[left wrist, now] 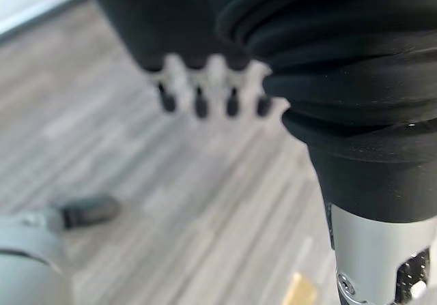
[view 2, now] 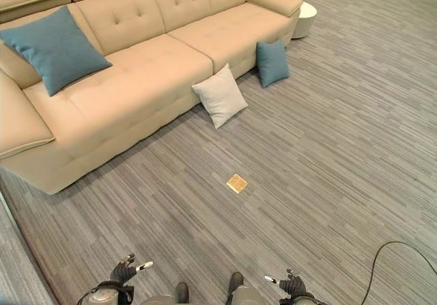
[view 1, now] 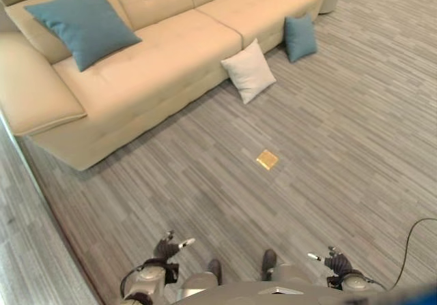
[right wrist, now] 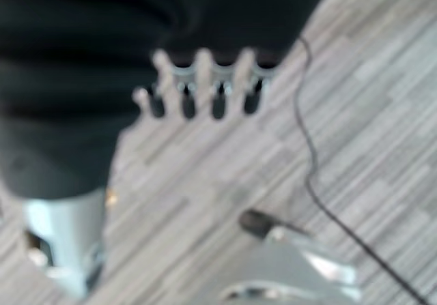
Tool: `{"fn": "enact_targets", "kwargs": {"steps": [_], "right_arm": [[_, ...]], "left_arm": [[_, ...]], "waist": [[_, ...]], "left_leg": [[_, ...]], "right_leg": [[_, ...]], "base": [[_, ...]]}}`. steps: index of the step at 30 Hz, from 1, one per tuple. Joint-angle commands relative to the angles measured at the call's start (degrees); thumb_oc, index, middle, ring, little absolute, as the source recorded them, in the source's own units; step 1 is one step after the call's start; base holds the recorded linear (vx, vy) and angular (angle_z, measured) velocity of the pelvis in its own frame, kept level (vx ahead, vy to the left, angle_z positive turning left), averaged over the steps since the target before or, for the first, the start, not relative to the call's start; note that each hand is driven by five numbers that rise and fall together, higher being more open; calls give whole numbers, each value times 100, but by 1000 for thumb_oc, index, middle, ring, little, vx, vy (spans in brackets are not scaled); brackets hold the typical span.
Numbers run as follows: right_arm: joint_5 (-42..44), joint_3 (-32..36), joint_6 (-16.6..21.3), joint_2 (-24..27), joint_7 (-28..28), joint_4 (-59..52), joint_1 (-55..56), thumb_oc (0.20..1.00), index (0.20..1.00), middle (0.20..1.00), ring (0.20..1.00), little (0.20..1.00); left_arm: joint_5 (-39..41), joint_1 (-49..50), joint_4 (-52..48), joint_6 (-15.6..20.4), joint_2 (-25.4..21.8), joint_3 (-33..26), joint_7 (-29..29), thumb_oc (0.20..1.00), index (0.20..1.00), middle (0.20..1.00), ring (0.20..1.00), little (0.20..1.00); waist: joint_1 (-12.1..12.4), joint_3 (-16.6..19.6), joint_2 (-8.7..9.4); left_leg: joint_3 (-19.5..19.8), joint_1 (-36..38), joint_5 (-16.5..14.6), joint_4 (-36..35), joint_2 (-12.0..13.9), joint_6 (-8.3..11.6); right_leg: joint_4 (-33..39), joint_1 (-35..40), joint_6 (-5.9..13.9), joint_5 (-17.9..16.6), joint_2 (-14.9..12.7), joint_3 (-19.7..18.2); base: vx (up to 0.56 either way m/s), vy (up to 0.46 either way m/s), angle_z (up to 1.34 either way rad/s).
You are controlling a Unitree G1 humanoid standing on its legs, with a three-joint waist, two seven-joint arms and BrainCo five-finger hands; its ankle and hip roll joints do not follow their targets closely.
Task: Pick up all the scattered cushions and arrange them neatly on the sofa.
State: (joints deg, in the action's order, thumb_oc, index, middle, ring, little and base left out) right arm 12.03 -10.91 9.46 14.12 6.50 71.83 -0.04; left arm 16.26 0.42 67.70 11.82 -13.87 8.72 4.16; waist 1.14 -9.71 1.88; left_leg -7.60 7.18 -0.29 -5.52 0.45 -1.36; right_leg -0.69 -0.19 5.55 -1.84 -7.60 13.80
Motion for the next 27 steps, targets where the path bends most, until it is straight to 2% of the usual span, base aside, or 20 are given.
{"fn": "enact_targets", "kwargs": {"steps": [1, 5, 11, 15, 17, 19, 21, 22, 24, 27], "right_arm": [[-34, -18, 84, 200, 5, 42, -118, 1000, 1000, 1000, 1000, 1000], [57, -46, 95, 195, -59, 22, -19, 1000, 1000, 1000, 1000, 1000], [163, -27, 96, 151, -55, 17, 22, 1000, 1000, 1000, 1000, 1000], [274, -39, 116, 113, -59, -48, 4, 1000, 1000, 1000, 1000, 1000], [299, -58, 156, 136, -43, -104, 21, 1000, 1000, 1000, 1000, 1000], [385, -38, 174, 163, -35, -104, 27, 1000, 1000, 1000, 1000, 1000], [440, -31, 191, 185, -28, -119, 13, 1000, 1000, 1000, 1000, 1000], [447, -36, 175, 190, -28, -116, 17, 1000, 1000, 1000, 1000, 1000], [474, -37, 181, 196, -12, -108, 0, 1000, 1000, 1000, 1000, 1000], [477, -22, 198, 202, 23, -131, 4, 1000, 1000, 1000, 1000, 1000]], "left_arm": [[-82, -145, 195, 116, 39, -68, -13, 1000, 1000, 1000, 1000, 1000], [-59, -18, 275, 68, 126, -201, -48, 1000, 1000, 1000, 1000, 1000], [-224, -86, 293, 26, 182, -19, -5, 1000, 1000, 1000, 1000, 1000], [-214, -208, 265, 5, 234, 154, -14, 1000, 1000, 1000, 1000, 1000], [-226, -280, 221, 11, 222, 253, 20, 1000, 1000, 1000, 1000, 1000], [-116, -368, 74, 31, 183, 320, 28, 1000, 1000, 1000, 1000, 1000], [-78, -454, 64, 44, 176, 392, 44, 1000, 1000, 1000, 1000, 1000], [-43, -465, 53, 46, 200, 421, 26, 1000, 1000, 1000, 1000, 1000], [-10, -483, 63, 45, 209, 440, 37, 1000, 1000, 1000, 1000, 1000], [-78, -478, 125, 29, 249, 495, 47, 1000, 1000, 1000, 1000, 1000]], "waist": [[108, 246, 46], [108, 376, 81], [-9, 383, 58], [-104, 358, 17], [-175, 332, 36], [-212, 226, 118], [-209, 107, 209], [-187, 78, 214], [-169, 100, 209], [-181, 163, 208]], "left_leg": [[461, -187, -96, 52, -162, 357], [476, -60, -117, 52, -120, 416], [520, -16, -114, 52, -32, 471], [501, 94, -101, 52, 54, 495], [467, 22, -167, 335, 127, 555], [503, -339, -238, 1090, 165, 660], [534, -672, -109, 1762, 108, 744], [582, -832, -19, 1880, 108, 737], [556, -898, -86, 1518, 73, 660], [414, -1097, 81, 1033, 56, 574]], "right_leg": [[141, 28, 282, -137, 98, -102], [569, 405, 252, -171, 206, -100], [569, 510, 158, -49, 313, -225], [323, 474, 57, 110, 394, -351], [166, 439, -11, 206, 439, -384], [56, 419, -121, 284, 472, -445], [24, 429, -181, 267, 451, -467], [53, 453, -213, 281, 462, -475], [133, 493, -178, 285, 464, -493], [278, 574, -124, 268, 486, -529]], "base": [[52, -45, 7], [92, -101, 3], [36, -89, 3], [35, -105, 1], [31, -169, -2], [-12, -166, 5], [-15, -117, 10], [37, -71, 17], [104, -6, -1], [138, 32, 0]]}}
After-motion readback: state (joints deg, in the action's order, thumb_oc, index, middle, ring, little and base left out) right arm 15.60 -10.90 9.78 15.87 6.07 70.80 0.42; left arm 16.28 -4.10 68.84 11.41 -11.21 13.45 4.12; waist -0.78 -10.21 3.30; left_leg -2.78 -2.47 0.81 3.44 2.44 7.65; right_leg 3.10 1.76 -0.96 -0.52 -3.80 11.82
